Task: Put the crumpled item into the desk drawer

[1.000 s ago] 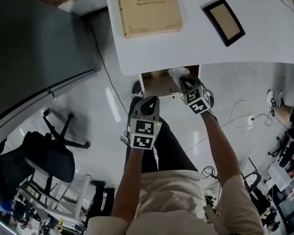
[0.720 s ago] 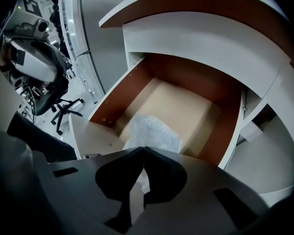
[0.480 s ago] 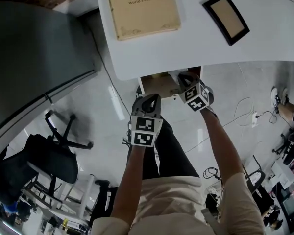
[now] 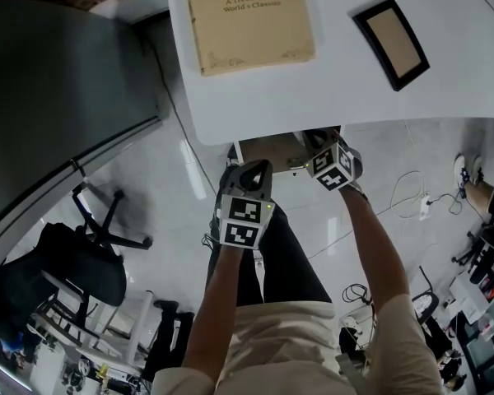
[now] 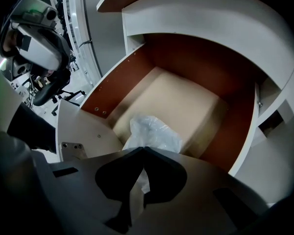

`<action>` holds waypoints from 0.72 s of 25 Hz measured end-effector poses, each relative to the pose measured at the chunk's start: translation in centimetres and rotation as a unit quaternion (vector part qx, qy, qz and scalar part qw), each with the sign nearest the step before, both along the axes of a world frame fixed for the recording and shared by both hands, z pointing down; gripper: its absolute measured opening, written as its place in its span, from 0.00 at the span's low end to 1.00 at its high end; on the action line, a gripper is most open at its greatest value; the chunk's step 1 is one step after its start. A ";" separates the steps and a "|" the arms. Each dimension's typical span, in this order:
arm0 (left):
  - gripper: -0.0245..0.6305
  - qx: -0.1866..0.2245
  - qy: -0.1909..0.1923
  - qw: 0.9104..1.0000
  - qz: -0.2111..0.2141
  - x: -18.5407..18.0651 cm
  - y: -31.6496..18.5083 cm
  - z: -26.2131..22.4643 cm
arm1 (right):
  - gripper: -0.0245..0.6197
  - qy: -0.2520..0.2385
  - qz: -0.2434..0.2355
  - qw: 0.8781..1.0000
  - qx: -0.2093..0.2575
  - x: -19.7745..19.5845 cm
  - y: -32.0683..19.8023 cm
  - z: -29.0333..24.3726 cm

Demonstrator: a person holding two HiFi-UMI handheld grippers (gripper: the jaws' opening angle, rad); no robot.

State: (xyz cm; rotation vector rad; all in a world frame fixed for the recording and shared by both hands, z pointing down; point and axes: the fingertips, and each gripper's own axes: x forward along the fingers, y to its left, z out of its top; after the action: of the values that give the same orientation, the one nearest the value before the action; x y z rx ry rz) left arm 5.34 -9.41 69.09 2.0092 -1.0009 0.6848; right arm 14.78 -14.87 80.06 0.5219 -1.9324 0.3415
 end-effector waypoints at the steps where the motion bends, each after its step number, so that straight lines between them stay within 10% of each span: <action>1: 0.06 -0.001 0.000 1.000 0.000 0.0 -0.2 0.1 | 0.08 0.001 -0.002 1.000 0.000 0.0 -0.2 0.1; 18: 0.06 -0.005 0.013 1.000 0.003 -1.3 -1.8 0.5 | 0.08 0.046 -0.114 0.992 -0.023 -1.8 0.3 2.0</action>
State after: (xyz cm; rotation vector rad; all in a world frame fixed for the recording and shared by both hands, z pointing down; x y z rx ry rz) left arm 4.09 -11.17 69.55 2.0087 -0.9745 0.6650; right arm 12.93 -14.60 82.06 0.2786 -1.8673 0.2103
